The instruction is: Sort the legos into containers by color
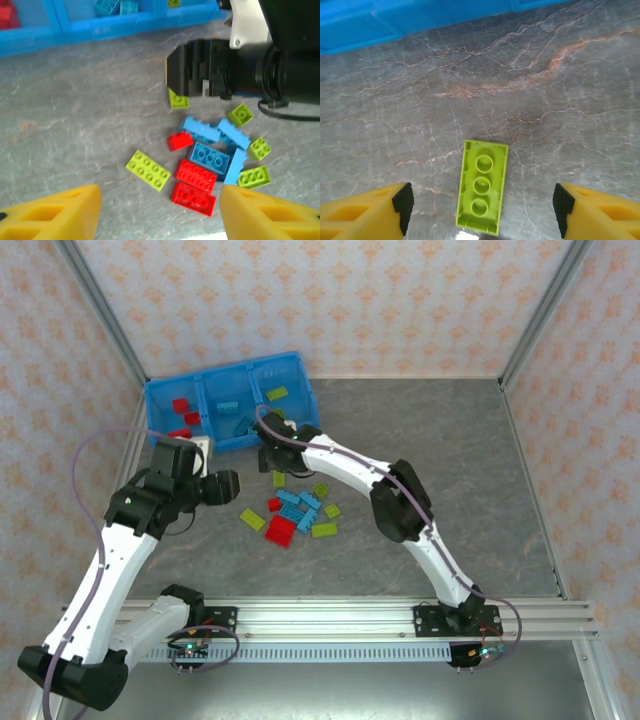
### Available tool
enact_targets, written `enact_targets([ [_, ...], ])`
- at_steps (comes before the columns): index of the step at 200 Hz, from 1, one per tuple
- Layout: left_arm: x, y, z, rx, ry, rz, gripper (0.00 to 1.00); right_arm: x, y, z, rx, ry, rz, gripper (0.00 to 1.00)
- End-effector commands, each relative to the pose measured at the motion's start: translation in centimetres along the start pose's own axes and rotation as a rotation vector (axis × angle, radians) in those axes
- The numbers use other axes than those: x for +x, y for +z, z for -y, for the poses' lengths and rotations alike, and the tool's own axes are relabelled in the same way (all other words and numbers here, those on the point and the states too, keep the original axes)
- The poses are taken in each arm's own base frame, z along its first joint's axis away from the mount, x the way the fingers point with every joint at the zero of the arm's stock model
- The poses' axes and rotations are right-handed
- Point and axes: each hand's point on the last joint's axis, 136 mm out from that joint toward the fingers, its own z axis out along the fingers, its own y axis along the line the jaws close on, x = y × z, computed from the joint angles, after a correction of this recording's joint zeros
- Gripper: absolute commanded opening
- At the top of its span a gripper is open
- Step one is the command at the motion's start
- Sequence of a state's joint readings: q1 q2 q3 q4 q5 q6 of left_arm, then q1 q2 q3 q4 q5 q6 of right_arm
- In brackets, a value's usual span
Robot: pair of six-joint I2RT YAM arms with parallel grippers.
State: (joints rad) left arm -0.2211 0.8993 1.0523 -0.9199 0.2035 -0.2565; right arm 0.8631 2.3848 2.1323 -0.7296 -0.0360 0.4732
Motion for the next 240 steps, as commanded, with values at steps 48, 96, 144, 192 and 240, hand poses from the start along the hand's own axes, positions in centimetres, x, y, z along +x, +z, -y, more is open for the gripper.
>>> enact_targets([
  [48, 1.9, 0.8, -1.0, -0.020, 0.033, 0.012, 0.94, 4.1, 3.0, 3.9, 0.264, -0.038, -0.068, 0.65],
  [96, 2.1, -0.7, 1.9, 0.171, 0.073, 0.076, 0.98, 3.8, 2.0, 4.1, 0.222, -0.017, -0.044, 0.33],
  [144, 2.3, -2.9, 6.5, 0.456, 0.145, 0.120, 1.00, -2.2, -5.0, 3.0, 0.054, -0.002, 0.158, 0.30],
  [192, 1.6, -2.5, 4.7, 0.342, 0.125, 0.149, 1.00, -10.4, -9.3, 3.7, 0.023, -0.037, 0.415, 0.30],
  [240, 1.9, -0.2, 1.4, 0.146, 0.086, 0.070, 1.00, -17.4, -6.1, 3.0, 0.052, -0.065, 0.521, 0.30],
])
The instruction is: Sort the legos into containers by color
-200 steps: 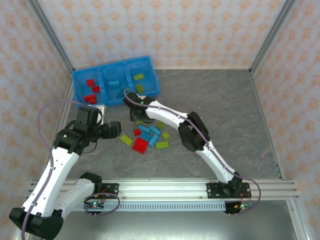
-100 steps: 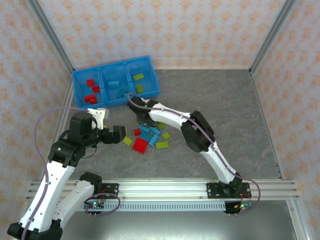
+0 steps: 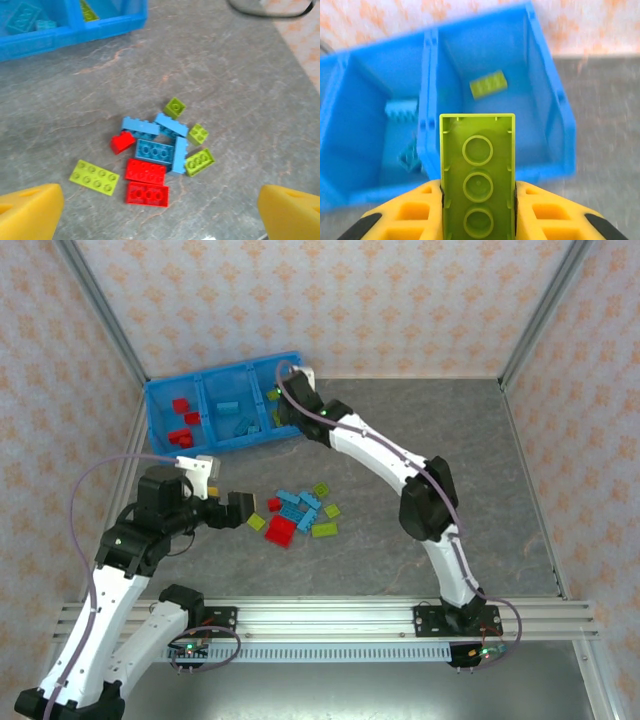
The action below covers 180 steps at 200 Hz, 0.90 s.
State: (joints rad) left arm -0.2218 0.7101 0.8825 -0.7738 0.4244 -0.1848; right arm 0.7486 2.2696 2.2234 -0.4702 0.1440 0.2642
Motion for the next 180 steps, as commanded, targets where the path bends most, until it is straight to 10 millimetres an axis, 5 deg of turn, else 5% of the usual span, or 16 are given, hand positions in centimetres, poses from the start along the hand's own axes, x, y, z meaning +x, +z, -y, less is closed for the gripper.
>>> enact_targets([
  [1, 0.1, 0.2, -2.1, -0.113, -0.007, -0.030, 1.00, 0.4, 4.0, 1.0, 0.065, -0.074, 0.022, 0.30],
  [31, -0.1, 0.3, -3.0, -0.135, -0.042, -0.026, 1.00, -0.9, 7.3, 1.2, 0.041, -0.058, 0.066, 0.34],
  [68, -0.4, 0.3, -3.7, -0.142, -0.069, -0.014, 1.00, -2.9, 6.0, -0.5, -0.053, -0.073, 0.096, 0.54],
  [122, -0.2, 0.8, -5.1, -0.194, -0.116, -0.034, 1.00, -4.7, -2.7, -1.5, -0.143, -0.055, -0.010, 0.60],
  [145, 0.1, 1.5, -5.1, -0.184, -0.193, -0.056, 1.00, -3.8, -7.7, -0.9, -0.176, -0.039, -0.088, 0.64],
  [180, 2.1, 3.5, -6.5, -0.257, -0.634, -0.074, 0.96, 0.7, -15.2, 2.1, -0.210, -0.048, -0.196, 0.69],
])
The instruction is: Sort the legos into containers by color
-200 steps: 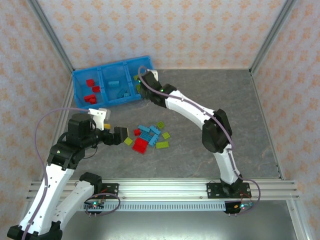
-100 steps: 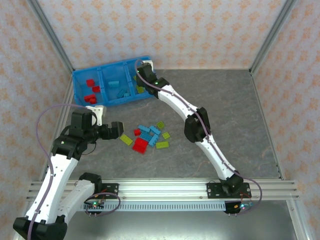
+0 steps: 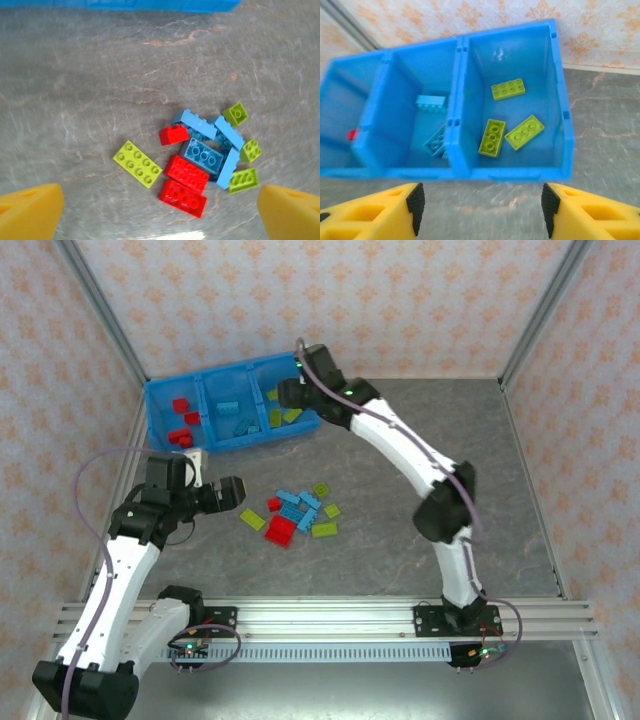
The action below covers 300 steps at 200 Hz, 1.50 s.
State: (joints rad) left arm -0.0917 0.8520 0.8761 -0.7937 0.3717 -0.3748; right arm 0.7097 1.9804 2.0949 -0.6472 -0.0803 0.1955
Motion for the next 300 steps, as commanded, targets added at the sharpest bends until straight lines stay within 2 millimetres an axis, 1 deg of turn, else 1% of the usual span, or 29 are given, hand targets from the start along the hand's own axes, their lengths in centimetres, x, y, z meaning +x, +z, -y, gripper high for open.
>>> enact_targets([
  [1, 0.8, 1.4, -1.3, -0.058, -0.331, -0.011, 0.96, 3.8, -5.2, 0.4, -0.051, 0.008, -0.095, 0.69],
  [11, 1.5, 2.0, -1.1, -0.057, -0.414, -0.004, 0.92, 5.8, -6.8, 1.0, -0.063, 0.015, -0.125, 0.71],
  [20, 2.3, 2.4, -1.2, -0.075, -0.472, 0.006, 0.90, 7.5, -8.2, 1.4, -0.078, 0.037, -0.146, 0.73],
  [32, 3.6, 3.1, -1.4, -0.111, -0.535, 0.005, 0.85, 9.9, -9.4, 1.6, -0.118, 0.060, -0.190, 0.75],
  [41, 4.8, 3.7, -1.9, -0.144, -0.573, -0.014, 0.85, 11.6, -10.4, 1.4, -0.155, 0.063, -0.227, 0.77],
  [54, 6.6, 5.0, -2.7, -0.197, -0.626, -0.063, 0.80, 13.8, -11.6, 0.6, -0.212, 0.039, -0.278, 0.79],
  [69, 8.1, 7.2, -2.6, -0.193, -0.645, -0.120, 0.79, 16.2, -12.5, -1.0, -0.297, -0.010, -0.341, 0.80],
  [79, 8.6, 8.6, -2.1, -0.176, -0.636, -0.146, 0.77, 17.5, -12.6, -2.2, -0.345, -0.038, -0.380, 0.81],
  [90, 8.8, 9.6, -1.7, -0.189, -0.598, -0.161, 0.76, 18.4, -12.2, -3.0, -0.367, -0.052, -0.412, 0.81],
  [95, 8.7, 9.9, -1.6, -0.199, -0.571, -0.163, 0.76, 18.5, -11.9, -3.1, -0.359, -0.057, -0.419, 0.81],
  [111, 8.4, 10.7, -1.2, -0.239, -0.497, -0.173, 0.76, 18.3, -10.6, -2.7, -0.288, -0.078, -0.413, 0.81],
  [125, 8.2, 11.4, -1.3, -0.266, -0.481, -0.171, 0.76, 17.9, -9.8, -2.6, -0.264, -0.083, -0.405, 0.81],
  [135, 8.0, 12.1, -1.4, -0.266, -0.474, -0.157, 0.76, 17.6, -9.5, -2.9, -0.271, -0.087, -0.398, 0.81],
  [151, 7.6, 12.5, -2.2, -0.319, -0.450, -0.136, 0.76, 17.4, -9.0, -3.2, -0.275, -0.090, -0.402, 0.81],
  [163, 7.3, 12.8, -2.8, -0.363, -0.422, -0.125, 0.76, 17.5, -8.7, -3.1, -0.259, -0.093, -0.411, 0.81],
  [187, 7.6, 14.2, -2.7, -0.386, -0.366, -0.181, 0.70, 18.0, -8.1, -2.5, -0.219, -0.096, -0.428, 0.81],
  [207, 8.1, 14.6, -3.0, -0.434, -0.314, -0.239, 0.59, 18.5, -8.2, -2.3, -0.217, -0.098, -0.441, 0.81],
  [216, 8.4, 14.8, -3.2, -0.442, -0.306, -0.250, 0.55, 18.9, -8.3, -2.2, -0.217, -0.099, -0.454, 0.81],
  [238, 9.2, 15.1, -3.8, -0.451, -0.298, -0.263, 0.51, 19.6, -8.7, -2.5, -0.230, -0.104, -0.475, 0.81],
  [264, 10.1, 15.4, -4.8, -0.488, -0.271, -0.292, 0.50, 19.6, -9.0, -2.7, -0.242, -0.097, -0.471, 0.81],
  [280, 10.5, 15.6, -4.9, -0.484, -0.252, -0.315, 0.46, 19.4, -9.2, -2.7, -0.244, -0.093, -0.461, 0.81],
  [300, 10.4, 15.6, -4.6, -0.469, -0.239, -0.323, 0.42, 19.2, -9.3, -2.6, -0.242, -0.093, -0.455, 0.81],
])
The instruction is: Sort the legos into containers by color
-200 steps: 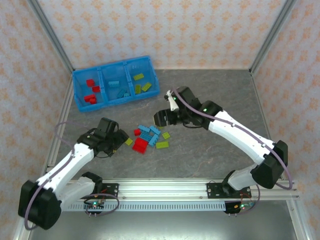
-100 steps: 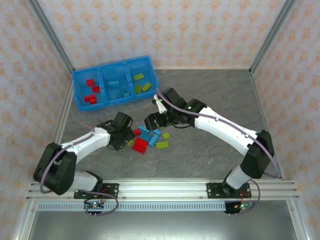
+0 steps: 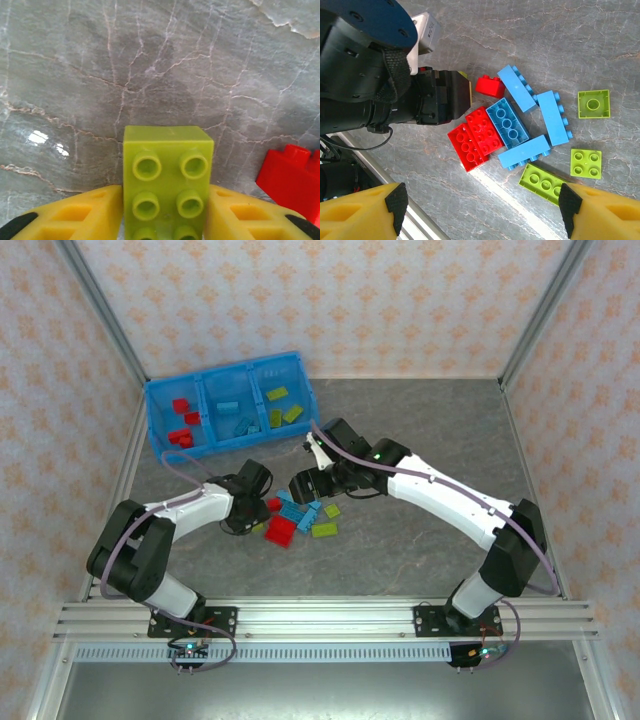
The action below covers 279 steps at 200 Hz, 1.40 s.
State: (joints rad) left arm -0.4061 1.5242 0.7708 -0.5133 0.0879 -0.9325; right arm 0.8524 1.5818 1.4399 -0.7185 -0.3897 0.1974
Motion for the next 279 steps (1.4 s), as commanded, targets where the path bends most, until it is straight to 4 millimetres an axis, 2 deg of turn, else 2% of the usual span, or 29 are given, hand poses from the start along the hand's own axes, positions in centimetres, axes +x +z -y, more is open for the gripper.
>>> enact_targets([
  [1, 0.5, 0.6, -1.0, -0.042, 0.050, -0.015, 0.41, 0.2, -1.0, -0.2, -0.001, -0.010, 0.014, 0.81],
  [11, 0.4, 0.2, -0.7, -0.031, 0.059, -0.018, 0.39, 0.2, -1.2, -0.3, -0.007, -0.007, 0.017, 0.81],
  [26, 0.3, -1.1, 0.4, 0.027, 0.079, -0.024, 0.29, 0.1, -1.3, -0.5, -0.017, -0.001, 0.029, 0.81],
  [37, 0.0, -3.2, 2.3, 0.121, 0.093, -0.015, 0.24, -0.2, -1.7, -0.8, -0.028, 0.004, 0.047, 0.81],
  [50, -1.0, -6.7, 4.8, 0.244, 0.108, 0.044, 0.24, -0.6, -2.1, -0.9, -0.039, 0.011, 0.079, 0.81],
  [71, -4.7, -12.5, 7.5, 0.341, 0.119, 0.218, 0.26, -1.7, -3.0, -0.5, -0.013, 0.033, 0.166, 0.81],
  [93, -10.5, -15.8, 9.1, 0.249, 0.152, 0.405, 0.28, -2.7, -3.9, 0.3, 0.027, 0.066, 0.241, 0.82],
  [111, -15.5, -16.2, 11.2, 0.175, 0.154, 0.477, 0.28, -2.9, -4.2, 0.5, 0.037, 0.086, 0.257, 0.82],
  [137, -21.8, -13.2, 15.1, 0.121, 0.165, 0.460, 0.26, -2.3, -4.8, 1.0, 0.059, 0.098, 0.249, 0.82],
  [142, -22.7, -12.0, 15.9, 0.118, 0.173, 0.441, 0.25, -2.1, -4.9, 1.2, 0.070, 0.099, 0.246, 0.82],
  [154, -24.8, -11.2, 18.1, 0.142, 0.189, 0.447, 0.25, -1.6, -5.4, 1.7, 0.096, 0.097, 0.248, 0.82],
  [173, -27.7, -10.8, 20.8, 0.172, 0.201, 0.488, 0.30, -0.9, -6.2, 2.7, 0.136, 0.102, 0.264, 0.82],
  [188, -29.2, -10.6, 22.3, 0.192, 0.196, 0.508, 0.34, -0.4, -6.9, 3.2, 0.156, 0.105, 0.272, 0.83],
  [207, -30.1, -11.1, 23.4, 0.219, 0.195, 0.518, 0.47, 0.0, -7.7, 3.8, 0.184, 0.113, 0.281, 0.83],
  [232, -29.7, -14.0, 23.4, 0.262, 0.180, 0.519, 0.56, 0.2, -8.3, 4.8, 0.234, 0.123, 0.313, 0.85],
  [254, -27.6, -17.3, 22.1, 0.308, 0.132, 0.494, 0.57, 0.2, -7.8, 5.6, 0.273, 0.100, 0.313, 0.87],
  [271, -24.7, -19.5, 20.8, 0.394, 0.092, 0.453, 0.57, 0.5, -6.1, 6.1, 0.298, 0.056, 0.269, 0.87],
  [272, -24.5, -18.8, 20.8, 0.390, 0.091, 0.444, 0.57, 0.5, -6.0, 6.1, 0.299, 0.055, 0.267, 0.87],
  [273, -24.2, -19.8, 20.5, 0.402, 0.088, 0.450, 0.57, 0.5, -6.0, 6.1, 0.300, 0.053, 0.266, 0.87],
  [278, -23.4, -19.5, 20.1, 0.415, 0.083, 0.440, 0.57, 0.6, -5.3, 6.3, 0.310, 0.041, 0.246, 0.87],
  [279, -23.2, -20.2, 20.0, 0.427, 0.081, 0.446, 0.57, 0.6, -5.2, 6.3, 0.311, 0.040, 0.242, 0.87],
])
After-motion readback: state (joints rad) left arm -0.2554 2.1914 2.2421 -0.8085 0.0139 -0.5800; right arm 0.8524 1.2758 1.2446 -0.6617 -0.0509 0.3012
